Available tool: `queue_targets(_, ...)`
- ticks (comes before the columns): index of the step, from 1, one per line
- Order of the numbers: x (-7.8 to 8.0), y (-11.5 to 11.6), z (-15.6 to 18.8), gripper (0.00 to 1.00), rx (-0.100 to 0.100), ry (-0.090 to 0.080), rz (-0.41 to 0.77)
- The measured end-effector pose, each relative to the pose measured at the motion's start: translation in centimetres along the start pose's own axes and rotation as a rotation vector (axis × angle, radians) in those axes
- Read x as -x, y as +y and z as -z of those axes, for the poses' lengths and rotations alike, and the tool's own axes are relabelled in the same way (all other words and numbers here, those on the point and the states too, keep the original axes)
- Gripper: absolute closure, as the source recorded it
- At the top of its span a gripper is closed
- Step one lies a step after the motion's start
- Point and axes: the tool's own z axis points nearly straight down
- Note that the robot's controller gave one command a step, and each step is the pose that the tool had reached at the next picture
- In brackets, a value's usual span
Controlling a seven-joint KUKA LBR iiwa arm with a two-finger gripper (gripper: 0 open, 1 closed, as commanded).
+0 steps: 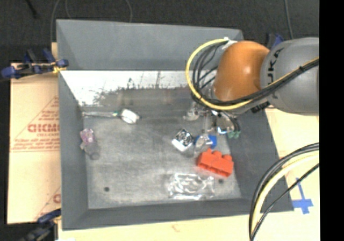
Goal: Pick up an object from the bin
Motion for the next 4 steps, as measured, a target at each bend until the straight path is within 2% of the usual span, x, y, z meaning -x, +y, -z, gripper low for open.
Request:
queue_targets(1, -1.5, -1.7, -2.4, 0.0, -0.001, 0.005, -0.239)
queue_targets(2, -0.1, -3.4, -3.1, 0.0, 0.003, 0.002, -0.426)
queue_targets(3, 0.0, -3.5, -2.7, 1.0, 0.004, 0.005, -0.429)
queue_targets(4, -0.2, -2.1, -2.4, 1.0, -0.011, -0.032, 0.038)
